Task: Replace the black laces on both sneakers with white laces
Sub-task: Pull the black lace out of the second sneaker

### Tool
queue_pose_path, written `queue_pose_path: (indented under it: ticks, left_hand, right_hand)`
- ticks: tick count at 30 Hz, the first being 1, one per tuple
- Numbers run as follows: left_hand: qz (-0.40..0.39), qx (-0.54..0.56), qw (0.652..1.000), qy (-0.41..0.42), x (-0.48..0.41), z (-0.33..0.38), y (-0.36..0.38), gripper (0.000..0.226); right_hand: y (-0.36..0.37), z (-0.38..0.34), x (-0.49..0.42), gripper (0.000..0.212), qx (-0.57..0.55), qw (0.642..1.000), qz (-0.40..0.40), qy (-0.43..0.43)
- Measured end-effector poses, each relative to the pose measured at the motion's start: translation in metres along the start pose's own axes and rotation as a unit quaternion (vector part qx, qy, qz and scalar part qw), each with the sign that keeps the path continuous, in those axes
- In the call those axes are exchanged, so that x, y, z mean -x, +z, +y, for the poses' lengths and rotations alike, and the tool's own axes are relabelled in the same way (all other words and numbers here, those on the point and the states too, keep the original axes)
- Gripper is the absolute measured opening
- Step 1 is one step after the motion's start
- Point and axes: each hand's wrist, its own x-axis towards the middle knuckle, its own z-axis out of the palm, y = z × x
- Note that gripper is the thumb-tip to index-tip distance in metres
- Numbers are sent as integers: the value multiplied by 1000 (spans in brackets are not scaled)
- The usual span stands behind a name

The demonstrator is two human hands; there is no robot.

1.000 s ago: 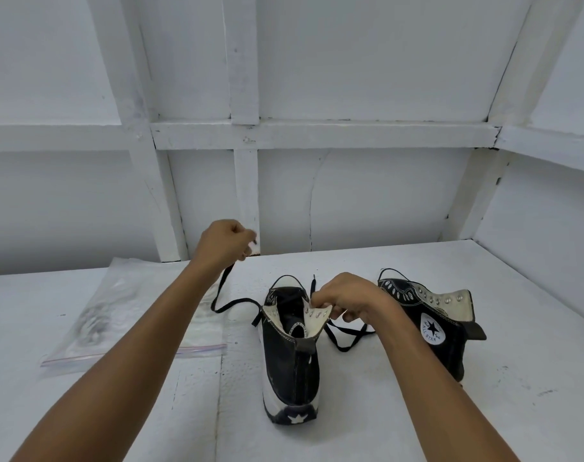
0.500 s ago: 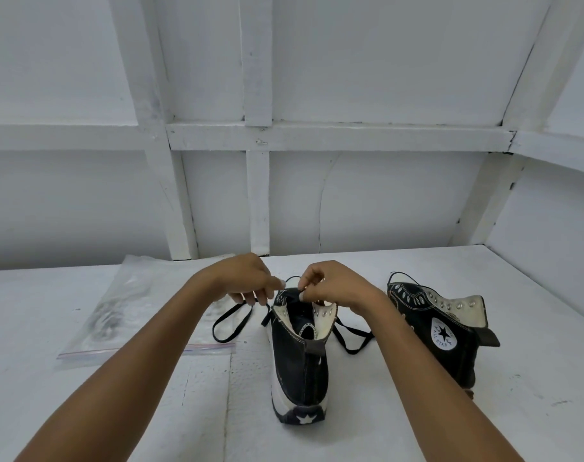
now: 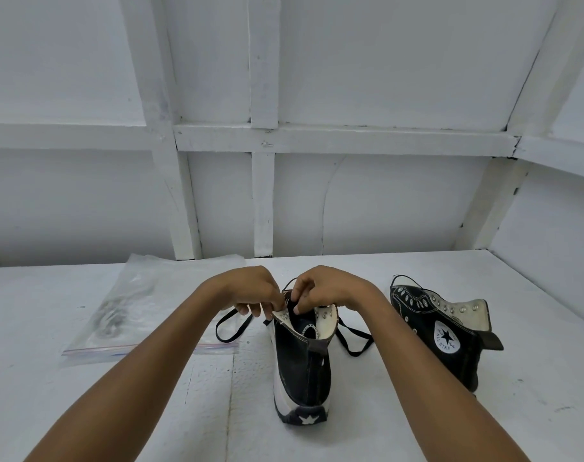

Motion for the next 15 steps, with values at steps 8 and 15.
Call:
queue_pose_path:
  ticks: [8, 15]
  left_hand:
    - [-2, 13, 1000, 5, -2, 0, 2, 19]
    - [5, 33, 999, 3, -4, -7, -1, 9]
  right_hand:
    - [-2, 8, 9, 2, -50, 998, -27, -25]
    - [-8, 18, 13, 18, -322, 942, 78, -58]
